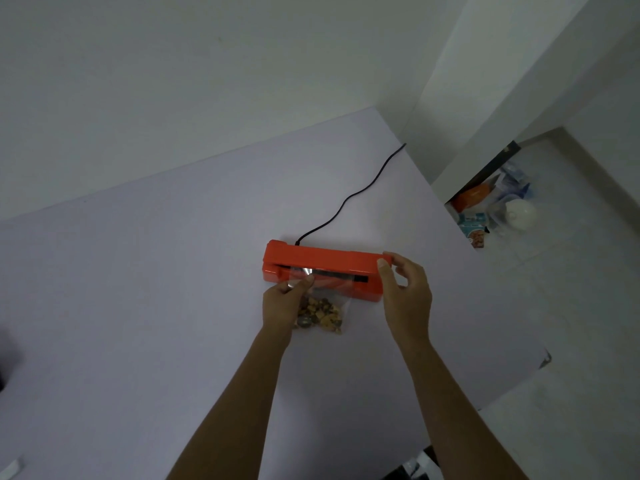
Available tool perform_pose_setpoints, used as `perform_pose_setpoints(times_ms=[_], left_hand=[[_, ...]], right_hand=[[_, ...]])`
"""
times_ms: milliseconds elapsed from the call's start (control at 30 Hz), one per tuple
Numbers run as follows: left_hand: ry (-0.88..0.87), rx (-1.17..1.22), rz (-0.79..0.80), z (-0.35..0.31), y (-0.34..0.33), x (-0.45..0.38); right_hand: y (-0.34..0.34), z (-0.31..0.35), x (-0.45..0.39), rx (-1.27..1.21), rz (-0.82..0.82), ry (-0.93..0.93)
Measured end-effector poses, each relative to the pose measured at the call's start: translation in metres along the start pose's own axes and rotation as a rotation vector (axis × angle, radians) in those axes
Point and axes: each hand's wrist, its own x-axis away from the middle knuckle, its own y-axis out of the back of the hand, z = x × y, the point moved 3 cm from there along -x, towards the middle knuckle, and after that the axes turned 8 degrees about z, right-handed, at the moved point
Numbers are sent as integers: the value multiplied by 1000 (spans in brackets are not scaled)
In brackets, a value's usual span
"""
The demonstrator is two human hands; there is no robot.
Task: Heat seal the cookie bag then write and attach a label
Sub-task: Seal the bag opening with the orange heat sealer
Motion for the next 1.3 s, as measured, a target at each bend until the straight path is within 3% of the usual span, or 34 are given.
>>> perform_pose_setpoints(times_ms=[800,1300], left_hand=[[-35,42,29,-2,1,3],[-110,-138,214,10,14,-3]], right_hand=[[-3,-28,-11,100,71,-83],[-1,-35,-14,85,113,-123]])
